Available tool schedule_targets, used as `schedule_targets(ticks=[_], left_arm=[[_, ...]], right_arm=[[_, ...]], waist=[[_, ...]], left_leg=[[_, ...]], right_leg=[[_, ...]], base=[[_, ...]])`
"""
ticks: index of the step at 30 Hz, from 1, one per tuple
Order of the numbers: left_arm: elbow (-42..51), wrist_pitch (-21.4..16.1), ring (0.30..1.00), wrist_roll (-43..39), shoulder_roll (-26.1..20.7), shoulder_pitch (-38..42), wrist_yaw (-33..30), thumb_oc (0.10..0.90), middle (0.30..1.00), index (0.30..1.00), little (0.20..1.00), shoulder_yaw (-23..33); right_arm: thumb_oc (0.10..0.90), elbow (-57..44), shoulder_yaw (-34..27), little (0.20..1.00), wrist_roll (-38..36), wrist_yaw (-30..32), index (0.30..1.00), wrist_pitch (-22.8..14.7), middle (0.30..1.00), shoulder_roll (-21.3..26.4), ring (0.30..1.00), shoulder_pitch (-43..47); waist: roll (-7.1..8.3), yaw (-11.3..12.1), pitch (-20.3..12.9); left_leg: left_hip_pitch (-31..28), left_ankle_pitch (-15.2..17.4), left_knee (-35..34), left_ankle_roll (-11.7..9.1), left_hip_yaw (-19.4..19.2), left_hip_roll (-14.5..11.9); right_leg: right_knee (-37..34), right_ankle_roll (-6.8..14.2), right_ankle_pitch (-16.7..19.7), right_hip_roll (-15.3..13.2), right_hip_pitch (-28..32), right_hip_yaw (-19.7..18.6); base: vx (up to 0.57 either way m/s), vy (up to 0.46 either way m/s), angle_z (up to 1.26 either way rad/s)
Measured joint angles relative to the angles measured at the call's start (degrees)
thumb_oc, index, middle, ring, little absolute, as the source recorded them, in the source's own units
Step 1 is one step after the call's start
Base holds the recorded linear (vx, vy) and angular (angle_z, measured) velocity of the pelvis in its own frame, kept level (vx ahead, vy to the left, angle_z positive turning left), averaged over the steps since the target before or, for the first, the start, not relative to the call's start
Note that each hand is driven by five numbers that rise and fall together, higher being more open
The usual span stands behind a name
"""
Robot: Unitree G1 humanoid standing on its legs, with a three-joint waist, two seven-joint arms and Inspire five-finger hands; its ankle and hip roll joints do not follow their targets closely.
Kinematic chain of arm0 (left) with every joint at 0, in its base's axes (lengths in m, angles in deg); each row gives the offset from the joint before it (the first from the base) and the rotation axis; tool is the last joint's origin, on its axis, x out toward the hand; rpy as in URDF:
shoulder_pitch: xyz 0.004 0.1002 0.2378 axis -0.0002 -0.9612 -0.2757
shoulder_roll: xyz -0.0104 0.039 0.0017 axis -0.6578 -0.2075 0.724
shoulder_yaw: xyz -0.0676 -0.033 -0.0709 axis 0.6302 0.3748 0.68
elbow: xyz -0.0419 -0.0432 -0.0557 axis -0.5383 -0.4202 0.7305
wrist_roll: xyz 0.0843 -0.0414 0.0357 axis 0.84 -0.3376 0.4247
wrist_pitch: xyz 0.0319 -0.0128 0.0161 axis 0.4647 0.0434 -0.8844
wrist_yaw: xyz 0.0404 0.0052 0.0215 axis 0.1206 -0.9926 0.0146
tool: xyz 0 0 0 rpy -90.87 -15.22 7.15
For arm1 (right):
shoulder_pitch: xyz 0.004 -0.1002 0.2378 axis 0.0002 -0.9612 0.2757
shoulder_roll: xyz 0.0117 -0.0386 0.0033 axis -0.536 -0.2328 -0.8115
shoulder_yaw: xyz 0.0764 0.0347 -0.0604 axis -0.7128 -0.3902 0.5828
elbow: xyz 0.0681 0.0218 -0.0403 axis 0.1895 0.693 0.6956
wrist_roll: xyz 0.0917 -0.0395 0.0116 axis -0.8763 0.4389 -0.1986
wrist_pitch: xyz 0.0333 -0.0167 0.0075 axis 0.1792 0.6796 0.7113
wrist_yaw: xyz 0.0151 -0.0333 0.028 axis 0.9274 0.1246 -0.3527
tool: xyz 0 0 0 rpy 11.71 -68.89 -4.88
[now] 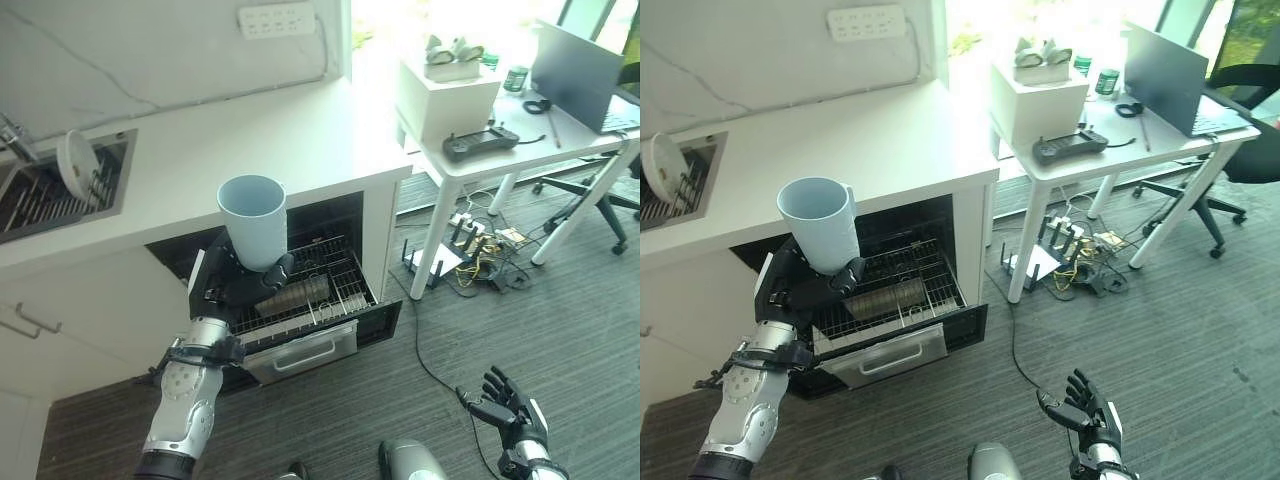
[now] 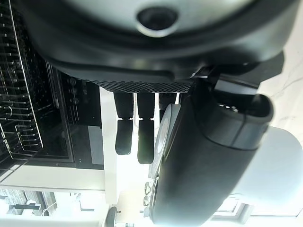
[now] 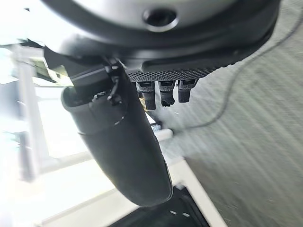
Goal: Place the dishes in the dishwasher.
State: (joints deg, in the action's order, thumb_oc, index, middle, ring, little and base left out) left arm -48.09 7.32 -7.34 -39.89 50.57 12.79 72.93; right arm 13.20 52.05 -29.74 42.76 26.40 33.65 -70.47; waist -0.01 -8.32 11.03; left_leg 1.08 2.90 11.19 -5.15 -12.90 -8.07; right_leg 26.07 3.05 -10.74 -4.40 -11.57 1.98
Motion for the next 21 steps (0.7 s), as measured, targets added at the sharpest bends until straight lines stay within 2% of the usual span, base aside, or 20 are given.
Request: schedule_targets(ticks=[2,3,4,5,6,7,10,11,13,14,15,17,21], left_arm=[[-0.18,-2.3,0.3,0.06,2.31,-0.23,-4.04,0.4,0.3,0.3,0.3,-0.17],[-0.28,-3.16,0.3,0.08,2.63,-0.17,-6.11,0.4,0.3,0.3,0.3,-0.2],[-1.17,-4.95,0.3,0.08,4.56,-0.1,-9.31,0.4,0.3,0.3,0.3,0.01],[-1.89,-5.29,0.3,0.08,5.0,-0.12,-10.3,0.4,0.3,0.3,0.3,0.02],[-2.71,-5.56,0.3,1.17,5.63,-0.07,-13.42,0.4,0.3,0.3,0.3,-0.09],[-3.72,-5.82,0.3,2.56,7.05,0.09,-16.67,0.4,0.3,0.3,0.3,-0.21],[-5.57,-5.81,0.3,7.92,7.83,0.22,-23.56,0.4,0.3,0.3,0.3,-1.91],[-5.62,-5.82,0.3,10.91,7.93,0.13,-26.52,0.4,0.3,0.3,0.3,-2.33],[-7.36,-5.98,0.3,16.18,6.58,1.31,-34.29,0.4,0.3,0.3,0.3,-3.22],[-7.73,-5.85,0.3,18.77,7.22,2.17,-38.74,0.4,0.3,0.3,0.3,-2.64],[-7.69,-6.02,0.3,24.45,8.2,2.35,-45.39,0.4,0.3,0.3,0.3,-3.36],[-8.04,-5.99,0.3,28.96,8.12,2.55,-48.19,0.4,0.3,0.3,0.3,-4.87],[-8.03,-6.0,0.3,34.52,7.65,2.83,-52.17,0.4,0.3,0.3,0.3,-7.07]], right_arm=[[0.8,-9.25,-1.35,0.9,-2.1,-1.21,0.9,-0.55,0.9,-0.7,0.9,-3.18],[0.8,-11.87,-1.61,0.9,-3.3,-2.25,0.9,-1.2,0.9,-1.19,0.9,-3.26],[0.8,-18.81,-1.63,0.9,-4.55,-3.36,0.9,-1.65,0.9,-1.06,0.9,-4.84],[0.8,-21.8,-1.65,0.9,-5.16,-4.18,0.9,-2.59,0.9,-1.09,0.9,-5.1],[0.8,-25.53,-1.84,0.9,-5.21,-4.69,0.9,-2.67,0.9,-0.74,0.9,-4.73],[0.8,-30.19,-2.25,0.9,-5.22,-4.76,0.9,-2.85,0.9,0.26,0.9,-4.75],[0.8,-35.78,-4.32,0.9,-5.31,-5.9,0.9,-7.0,0.9,2.08,0.9,-2.28],[0.8,-36.91,-4.38,0.9,-6.08,-6.47,0.9,-6.88,0.9,3.88,0.9,-1.57],[0.8,-39.02,-4.37,0.9,-9.69,-11.94,0.9,-6.0,0.9,6.1,0.9,0.09],[0.8,-39.22,-3.07,0.9,-12.33,-15.06,0.9,-4.88,0.9,6.1,0.9,1.47],[0.8,-39.1,1.87,0.9,-14.1,-16.81,0.9,-3.53,0.9,7.49,0.9,4.76],[0.8,-39.24,6.14,0.9,-14.08,-19.53,0.9,-2.09,0.9,8.78,0.9,7.65],[0.8,-42.21,12.34,0.9,-13.51,-20.89,0.9,1.04,0.9,10.66,0.9,12.13]], waist=[[0.22,-0.06,-0.5],[0.88,-1.28,-0.89],[1.27,-1.53,-1.81],[1.6,-1.56,-2.52],[2.23,-2.56,-2.95],[2.13,-2.66,-3.19],[2.66,-3.35,-3.48],[2.78,-3.43,-3.57],[2.6,-3.59,-3.67],[2.55,-3.27,-3.7],[2.32,-2.16,-3.78],[2.17,-0.81,-3.85],[1.79,1.57,-4.07]], left_leg=[[-0.75,0.16,-0.3,0.19,-0.12,0.0],[-1.02,0.16,-0.45,0.17,-0.32,0.14],[-1.39,0.72,-0.53,0.43,-1.25,0.05],[-1.44,0.77,-0.55,0.39,-2.35,-0.2],[-1.69,0.71,-0.44,0.25,-3.21,0.11],[-1.87,0.75,-0.5,0.32,-3.97,0.07],[-2.14,0.9,-0.5,0.57,-4.47,0.13],[-2.17,1.18,-0.46,1.02,-4.74,0.18],[-2.18,1.07,-0.71,1.07,-5.02,0.04],[-2.17,0.99,-0.69,1.13,-5.05,-0.1],[-1.97,0.92,-0.78,1.11,-5.4,-0.27],[-1.87,0.52,-1.13,0.95,-4.99,-0.23],[-1.21,-0.04,-1.55,1.03,-4.02,-0.22]], right_leg=[[-0.03,0.11,0.32,0.4,-0.18,-1.37],[-0.16,-0.01,0.61,0.59,-0.19,-1.73],[-0.31,-0.2,0.64,0.7,-0.63,-2.61],[-0.32,-0.4,0.89,0.28,-1.28,-2.36],[-0.55,-0.4,1.63,0.06,-1.57,-2.43],[-1.09,-0.27,2.24,0.08,-1.59,-2.97],[-2.21,0.11,3.69,-0.29,-1.56,-3.13],[-2.38,0.1,4.06,-0.33,-1.56,-3.39],[-3.25,0.13,4.82,-0.26,-1.31,-3.45],[-3.51,0.24,5.04,-0.39,-1.2,-3.11],[-3.81,0.17,5.57,-0.71,-1.41,-2.37],[-4.0,0.14,5.82,-0.75,-1.46,-2.35],[-4.02,-0.09,5.87,-1.06,-1.58,-1.17]], base=[[-0.01,0.004,-0.4],[-0.02,0.005,-0.43],[-0.03,0.004,-0.51],[-0.04,0.002,-0.63],[-0.04,0.002,-0.51],[-0.03,0.006,-0.5],[-0.03,0.006,-0.26],[-0.02,-0.019,-0.1],[-0.04,-0.059,-0.06],[-0.06,-0.094,-0.08],[-0.05,-0.098,-0.05],[-0.03,-0.072,0.04],[-0.02,-0.068,0.1]])
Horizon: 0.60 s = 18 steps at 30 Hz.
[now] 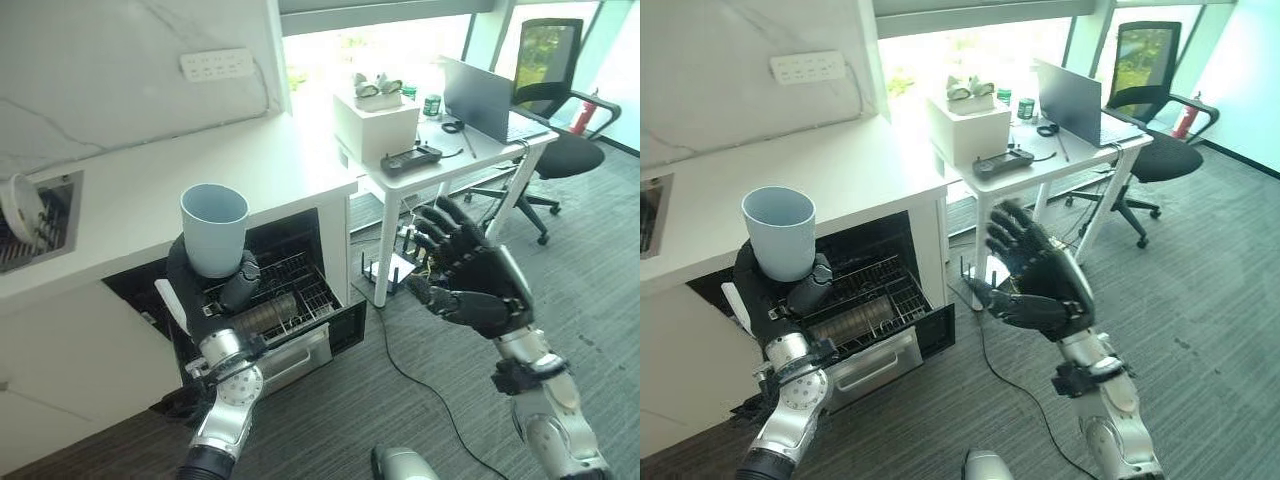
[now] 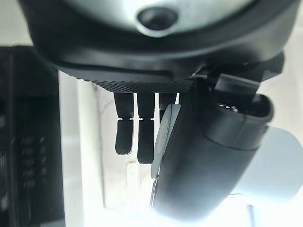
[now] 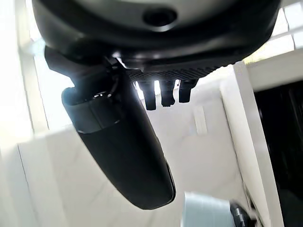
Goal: Place the dishes in the dishwasher.
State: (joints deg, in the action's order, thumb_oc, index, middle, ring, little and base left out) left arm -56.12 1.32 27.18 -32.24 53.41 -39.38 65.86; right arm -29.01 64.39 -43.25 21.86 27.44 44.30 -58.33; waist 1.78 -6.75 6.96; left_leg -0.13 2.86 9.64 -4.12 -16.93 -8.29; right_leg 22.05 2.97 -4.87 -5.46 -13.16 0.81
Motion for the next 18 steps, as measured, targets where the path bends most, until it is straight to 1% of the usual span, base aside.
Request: schedule_targets(ticks=[1,3,4,5,6,7,10,11,12,13,15,18], left_arm=[[-0.02,-0.02,0.3,1.47,-0.07,0.35,-0.67,0.4,0.3,0.3,0.3,0.01],[0.01,-0.21,0.3,4.46,-0.07,0.93,-1.8,0.4,0.3,0.3,0.3,-0.09],[0.12,-0.46,0.3,6.58,-0.06,1.01,-2.83,0.4,0.3,0.3,0.3,-0.13],[0.51,-0.59,0.3,7.54,-0.07,1.02,-3.75,0.4,0.3,0.3,0.3,-0.28],[1.0,-0.88,0.3,8.89,-0.05,1.11,-5.47,0.4,0.3,0.3,0.3,-0.43],[1.01,-1.59,0.3,8.94,-0.03,1.16,-6.65,0.4,0.3,0.3,0.3,-0.55],[1.1,-1.82,0.3,10.33,0.05,1.45,-6.62,0.4,0.3,0.3,0.3,-0.75],[1.1,-1.92,0.3,11.09,0.06,1.47,-6.55,0.4,0.3,0.3,0.3,-1.15],[1.13,-2.27,0.3,11.34,0.06,1.38,-6.56,0.4,0.3,0.3,0.3,-1.56],[1.17,-2.67,0.3,11.85,0.06,1.31,-6.57,0.4,0.3,0.3,0.3,-1.74],[1.66,-2.87,0.3,12.8,-0.05,0.99,-6.9,0.4,0.3,0.3,0.3,-1.68],[1.74,-3.06,0.3,12.75,0.08,0.78,-6.15,0.4,0.3,0.3,0.3,-2.59]], right_arm=[[0.8,-1.45,1.15,0.9,1.19,-0.12,0.9,1.48,0.9,0.36,0.9,1.39],[0.8,-2.25,3.27,0.9,1.98,-0.68,0.9,2.68,0.9,1.14,0.9,3.81],[0.8,-2.2,4.21,0.9,2.4,-0.05,0.9,3.28,0.9,1.22,0.9,4.86],[0.8,-2.06,4.71,0.9,2.78,0.54,0.9,3.63,0.9,1.18,0.9,5.47],[0.8,-2.02,5.42,0.9,2.89,1.42,0.9,4.17,0.9,1.12,0.9,6.53],[0.8,-2.0,6.47,0.9,2.9,2.1,0.9,4.61,0.9,1.14,0.9,7.58],[0.8,-2.0,8.99,0.9,2.9,4.17,0.9,6.32,0.9,0.53,0.9,10.38],[0.8,-2.0,9.71,0.9,2.89,5.34,0.9,7.08,0.9,-0.28,0.9,10.96],[0.8,-2.0,10.16,0.9,2.89,6.44,0.9,8.04,0.9,-0.93,0.9,11.11],[0.8,-1.98,10.5,0.9,2.88,7.81,0.9,9.69,0.9,-1.13,0.9,11.14],[0.8,-1.31,10.85,0.9,2.89,9.21,0.9,12.65,0.9,-1.06,0.9,11.12],[0.8,-0.82,11.38,0.9,3.64,10.75,0.9,14.06,0.9,-0.76,0.9,10.93]], waist=[[-0.01,0.46,0.0],[-0.01,1.15,-0.01],[-0.04,2.07,-0.02],[-0.05,2.39,-0.02],[-0.13,3.78,-0.01],[-0.33,4.46,0.01],[-0.39,5.62,0.03],[-0.36,5.48,0.02],[-0.38,6.13,0.02],[-0.36,6.97,0.02],[-0.35,7.54,0.03],[-0.33,7.95,0.04]], left_leg=[[0.04,-0.25,-0.08,-0.03,0.12,0.08],[0.01,-0.43,-0.18,-0.07,0.55,0.06],[-0.12,-0.5,-0.31,-0.09,0.94,0.08],[-0.1,-0.62,-0.46,-0.12,1.51,0.11],[-0.26,-0.91,-0.84,-0.18,1.77,0.16],[-0.36,-0.97,-0.94,-0.28,2.76,0.16],[-0.19,-1.09,-0.92,-0.35,4.08,0.16],[-0.01,-1.26,-0.9,-0.42,4.98,0.24],[0.02,-1.33,-0.92,-0.46,5.59,0.3],[0.1,-1.32,-0.84,-0.48,5.91,0.43],[1.12,-1.44,-0.72,-0.45,6.76,0.66],[2.05,-1.58,-0.59,-0.28,8.62,1.19]], right_leg=[[0.0,-0.02,-0.01,-0.02,-0.09,0.11],[0.07,0.11,0.09,-0.02,0.16,0.43],[0.08,-0.01,0.01,-0.14,0.67,0.92],[0.09,-0.18,-0.12,-0.21,0.75,1.3],[0.33,-0.36,-0.3,-0.29,1.08,1.64],[0.39,-0.43,-0.51,-0.32,1.72,2.27],[0.66,-0.61,-0.93,-0.6,2.27,3.42],[0.84,-0.58,-1.25,-0.92,2.57,4.26],[1.02,-0.55,-1.5,-1.01,2.88,4.68],[1.43,-0.66,-1.8,-1.22,2.79,4.88],[1.95,-0.5,-2.13,-1.68,2.58,5.68],[2.67,-0.4,-2.87,-2.45,2.52,7.2]], base=[[0.0,-0.055,0.14],[0.01,-0.057,0.12],[0.03,-0.061,0.21],[0.04,-0.067,0.22],[0.06,-0.084,0.28],[0.06,-0.07,0.29],[0.06,-0.043,0.26],[0.06,-0.018,0.35],[0.05,-0.01,0.32],[0.05,0.001,0.24],[0.04,-0.006,0.23],[0.04,-0.022,0.28]])
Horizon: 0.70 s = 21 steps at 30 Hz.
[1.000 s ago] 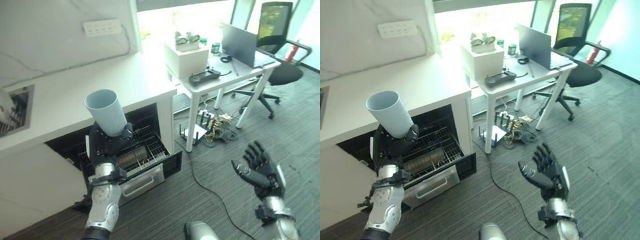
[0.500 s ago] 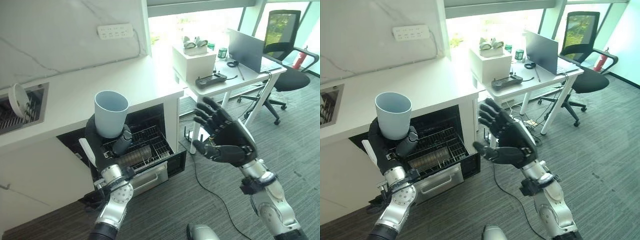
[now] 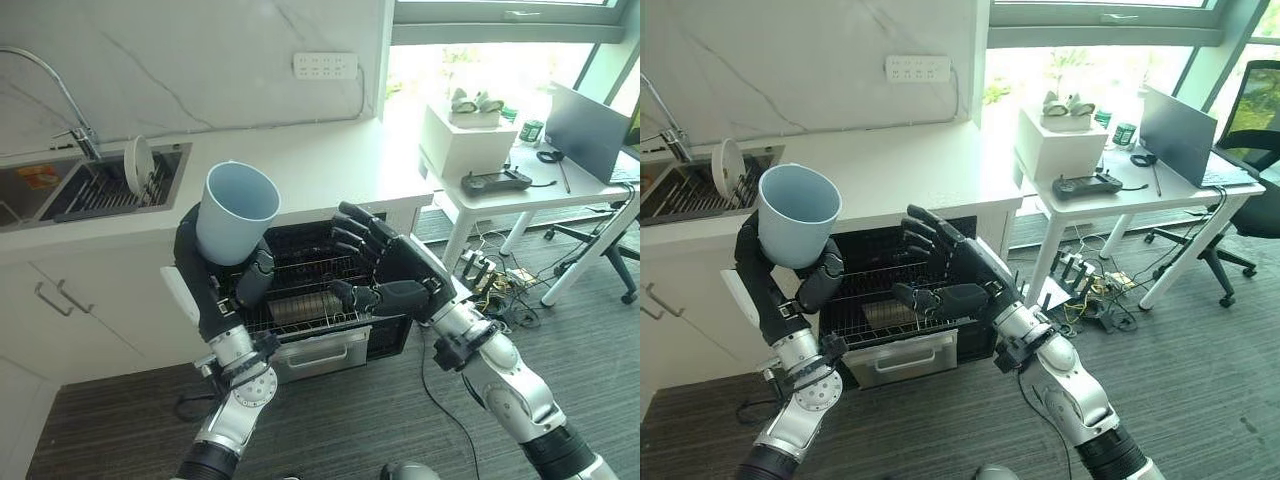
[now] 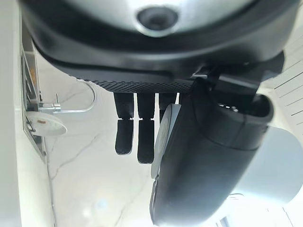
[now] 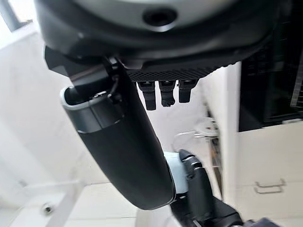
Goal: Place the dishes in the dishwasher.
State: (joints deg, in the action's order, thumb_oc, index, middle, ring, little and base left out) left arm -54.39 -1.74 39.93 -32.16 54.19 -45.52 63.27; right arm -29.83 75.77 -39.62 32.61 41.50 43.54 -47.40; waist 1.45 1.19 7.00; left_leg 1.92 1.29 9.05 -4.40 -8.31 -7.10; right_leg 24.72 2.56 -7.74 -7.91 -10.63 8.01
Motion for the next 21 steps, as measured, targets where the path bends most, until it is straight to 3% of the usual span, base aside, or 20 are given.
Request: schedule_targets(ticks=[9,17,21], left_arm=[[0.12,-0.93,0.3,-0.42,0.04,-1.3,3.99,0.4,0.3,0.3,0.3,-1.92],[0.11,-0.63,0.3,-8.81,0.0,-1.24,10.32,0.4,0.3,0.3,0.3,-3.33],[-0.27,1.5,0.3,-13.81,0.05,-1.94,14.84,0.4,0.3,0.3,0.3,-4.75]], right_arm=[[0.8,0.0,0.19,0.9,0.23,2.4,0.9,1.87,0.9,-0.2,0.9,3.32],[0.8,0.26,0.84,0.9,-0.92,5.84,0.9,3.02,0.9,-2.68,0.9,8.49],[0.8,0.83,1.23,0.9,-2.06,7.92,0.9,3.71,0.9,-2.73,0.9,8.96]], waist=[[0.04,2.96,0.04],[0.05,4.11,0.37],[0.25,4.96,1.49]], left_leg=[[1.96,-0.67,0.28,-0.29,4.46,0.31],[2.95,-1.04,0.41,-0.04,7.29,0.91],[2.98,-1.05,0.66,-0.02,7.49,1.12]], right_leg=[[0.64,-0.7,-0.95,-0.66,0.72,3.84],[1.43,-0.26,-2.48,-1.59,1.36,6.61],[1.69,-0.38,-2.54,-1.83,1.36,6.62]], base=[[0.03,-0.017,0.27],[0.03,0.003,0.19],[0.0,-0.001,0.01]])
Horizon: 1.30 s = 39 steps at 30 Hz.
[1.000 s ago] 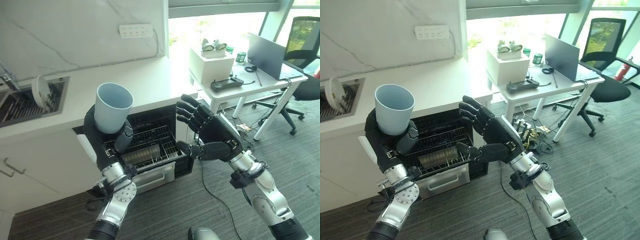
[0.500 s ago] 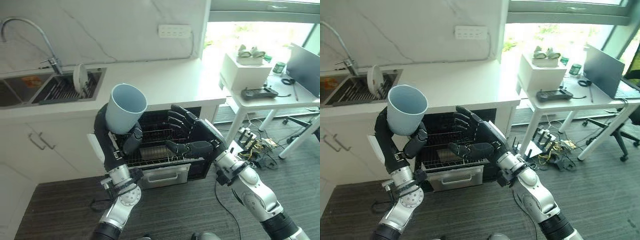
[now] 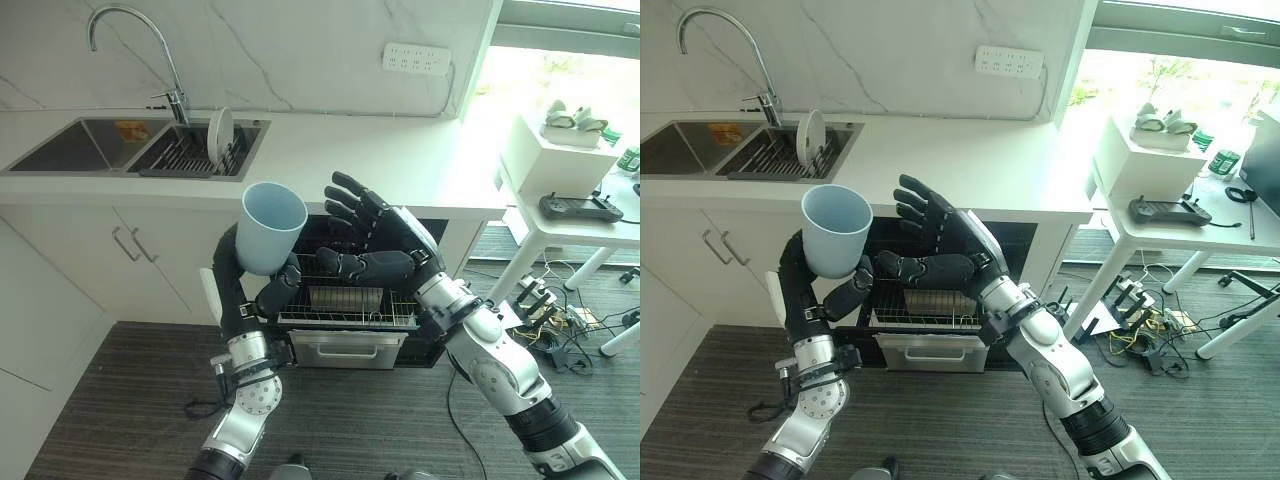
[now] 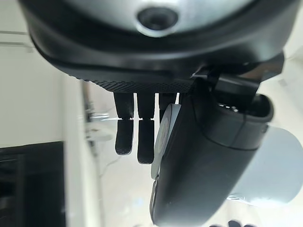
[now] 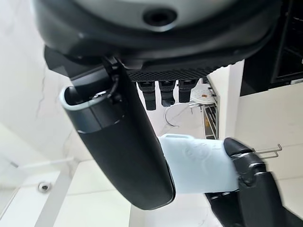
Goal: Place the dishes in the dishwasher.
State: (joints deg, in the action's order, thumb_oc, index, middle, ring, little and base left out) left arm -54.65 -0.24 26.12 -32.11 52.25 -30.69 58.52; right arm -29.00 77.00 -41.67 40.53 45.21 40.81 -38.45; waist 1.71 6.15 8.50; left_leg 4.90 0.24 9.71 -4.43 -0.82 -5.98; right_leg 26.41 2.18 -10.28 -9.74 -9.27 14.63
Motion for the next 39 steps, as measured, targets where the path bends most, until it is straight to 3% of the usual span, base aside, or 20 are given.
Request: schedule_targets(ticks=[8,30,39], left_arm=[[-0.4,0.21,0.3,-1.86,-0.06,-0.23,3.83,0.4,0.3,0.3,0.3,-1.66],[-0.43,0.21,0.3,-2.09,-1.91,1.95,4.06,0.4,0.3,0.3,0.3,-5.53],[-1.69,0.21,0.3,-4.18,-1.94,2.49,5.12,0.4,0.3,0.3,0.3,-6.5]], right_arm=[[0.8,5.69,1.12,0.9,0.05,0.8,0.9,-0.01,0.9,-1.75,0.9,0.0],[0.8,10.44,5.42,0.9,0.06,1.21,0.9,-0.31,0.9,-3.97,0.9,3.98],[0.8,12.29,6.97,0.9,0.06,2.15,0.9,-0.08,0.9,-4.74,0.9,6.26]], waist=[[0.22,0.17,0.89],[0.11,0.38,0.95],[-0.03,1.81,0.95]], left_leg=[[-0.01,0.0,0.03,0.0,0.01,0.02],[-0.21,-0.09,0.23,0.01,0.94,0.06],[-0.07,-0.11,0.55,0.01,1.39,0.11]], right_leg=[[0.02,-0.39,0.24,-0.02,0.03,-0.01],[0.11,-0.47,0.19,0.03,0.75,0.47],[0.46,-0.76,0.01,-0.09,1.21,1.21]], base=[[0.0,0.0,0.0],[0.0,-0.001,0.01],[-0.01,-0.008,0.04]])
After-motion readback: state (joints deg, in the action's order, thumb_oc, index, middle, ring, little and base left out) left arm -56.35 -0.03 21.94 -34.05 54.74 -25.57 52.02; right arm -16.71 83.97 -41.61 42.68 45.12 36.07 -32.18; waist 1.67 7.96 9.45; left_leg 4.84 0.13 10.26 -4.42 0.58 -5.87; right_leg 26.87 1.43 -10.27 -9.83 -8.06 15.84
